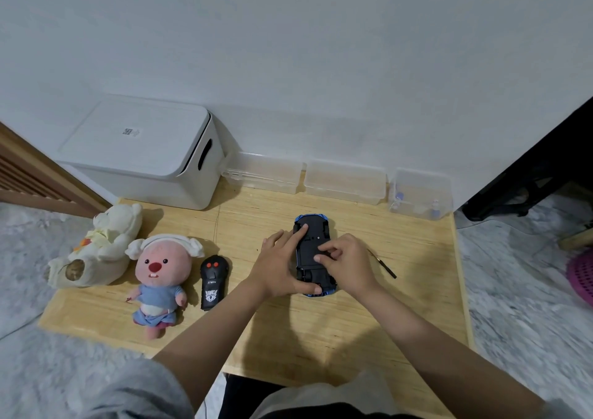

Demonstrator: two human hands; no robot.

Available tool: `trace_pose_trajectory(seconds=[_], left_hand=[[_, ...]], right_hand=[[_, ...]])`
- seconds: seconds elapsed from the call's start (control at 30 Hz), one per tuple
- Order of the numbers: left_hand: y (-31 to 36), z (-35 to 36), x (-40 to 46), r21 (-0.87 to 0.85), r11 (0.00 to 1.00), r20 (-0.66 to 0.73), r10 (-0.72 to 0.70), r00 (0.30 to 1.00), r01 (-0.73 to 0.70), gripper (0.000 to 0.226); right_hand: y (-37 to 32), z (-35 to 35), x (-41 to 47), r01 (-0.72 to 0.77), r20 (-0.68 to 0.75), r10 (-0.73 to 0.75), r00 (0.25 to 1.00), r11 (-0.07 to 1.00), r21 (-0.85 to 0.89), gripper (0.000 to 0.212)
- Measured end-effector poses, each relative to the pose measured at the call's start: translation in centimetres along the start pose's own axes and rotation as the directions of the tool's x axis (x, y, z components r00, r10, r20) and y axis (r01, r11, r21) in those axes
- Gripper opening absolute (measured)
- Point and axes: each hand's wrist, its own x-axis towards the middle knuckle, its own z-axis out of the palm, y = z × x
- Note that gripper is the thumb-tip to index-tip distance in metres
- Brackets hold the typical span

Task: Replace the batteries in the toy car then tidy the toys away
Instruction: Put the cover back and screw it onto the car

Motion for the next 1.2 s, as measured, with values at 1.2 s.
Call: trace_pose_trajectory(seconds=[1.2], left_hand=[[4.5,-3.0,1.1,-0.575,0.817,-0.091,-0.007,0.996,-0.046,0.078]], right_hand=[[-1.6,-2.9,1.4,-0.232,-0.087,0.342,0.936,0.781,0.58,0.031]])
